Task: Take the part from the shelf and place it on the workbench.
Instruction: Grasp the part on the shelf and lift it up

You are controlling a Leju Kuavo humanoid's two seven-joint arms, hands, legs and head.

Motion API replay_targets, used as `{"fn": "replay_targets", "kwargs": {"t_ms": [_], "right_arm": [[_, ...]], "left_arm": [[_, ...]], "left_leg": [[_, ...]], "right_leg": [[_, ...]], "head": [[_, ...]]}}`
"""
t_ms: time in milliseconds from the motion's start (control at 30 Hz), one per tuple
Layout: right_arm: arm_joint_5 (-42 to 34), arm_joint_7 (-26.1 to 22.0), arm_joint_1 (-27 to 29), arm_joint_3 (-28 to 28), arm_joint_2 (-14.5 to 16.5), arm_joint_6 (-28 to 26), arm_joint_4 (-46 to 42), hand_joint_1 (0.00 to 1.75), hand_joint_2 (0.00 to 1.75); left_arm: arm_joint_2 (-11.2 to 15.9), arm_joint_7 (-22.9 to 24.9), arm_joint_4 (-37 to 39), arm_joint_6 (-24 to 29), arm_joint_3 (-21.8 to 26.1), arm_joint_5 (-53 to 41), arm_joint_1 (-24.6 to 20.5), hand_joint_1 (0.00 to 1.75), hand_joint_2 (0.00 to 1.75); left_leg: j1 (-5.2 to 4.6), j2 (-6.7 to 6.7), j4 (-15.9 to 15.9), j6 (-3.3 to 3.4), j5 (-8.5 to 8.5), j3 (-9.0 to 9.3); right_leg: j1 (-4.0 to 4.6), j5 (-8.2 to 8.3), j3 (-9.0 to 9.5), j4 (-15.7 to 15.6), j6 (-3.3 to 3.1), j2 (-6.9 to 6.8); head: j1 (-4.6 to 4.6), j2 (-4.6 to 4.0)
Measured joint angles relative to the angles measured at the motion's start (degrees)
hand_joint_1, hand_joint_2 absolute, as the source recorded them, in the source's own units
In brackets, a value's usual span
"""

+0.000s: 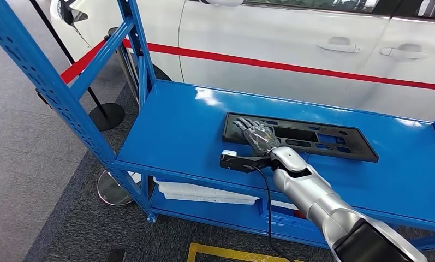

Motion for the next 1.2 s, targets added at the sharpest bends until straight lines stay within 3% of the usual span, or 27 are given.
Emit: {"fn": "replay_targets", "kwargs": {"t_ms": [200, 833, 1033, 1200], "right_arm": [[1.87, 0.31, -0.15, 0.33, 2.56, -3.01, 2.49, 0.00, 1.75], [3.85, 1.31, -0.41, 0.03, 2.26, -3.49, 2.74, 0.00, 1.75], [6.47, 4.43, -0.86, -1.48, -0.09, -6.43, 4.14, 0.00, 1.75], [5.44, 1.46, -1.22, -4.61, -4.50, -8.64, 5.54, 0.00, 1.75]], "left_arm": [[-0.04, 0.01, 0.00, 0.48, 0.51, 0.36, 0.06, 0.00, 1.75], [-0.11, 0.33, 0.00, -1.01, 0.92, 0.20, 0.01, 0.00, 1.75], [-0.24, 0.51, 0.00, -1.37, 0.92, -0.09, -0.14, 0.00, 1.75], [-0.26, 0.49, 0.00, -1.37, 0.97, 0.27, 0.15, 0.00, 1.75]], "left_leg": [[-0.01, -0.01, 0.00, -0.01, -0.01, 0.04], [-0.02, 0.00, 0.01, -0.01, -0.01, 0.08], [-0.03, -0.08, 0.02, 0.00, 0.00, 0.11], [-0.10, -0.10, 0.03, 0.00, -0.01, 0.10]], "right_leg": [[-0.01, 0.00, 0.04, -0.01, -0.01, 0.01], [-0.02, 0.01, 0.04, -0.01, -0.01, 0.02], [-0.03, 0.01, 0.11, -0.02, -0.01, -0.06], [-0.10, 0.02, 0.14, -0.03, 0.01, -0.08]], "head": [[0.00, 0.00], [0.00, 0.00], [0.00, 0.00], [0.00, 0.00]]}}
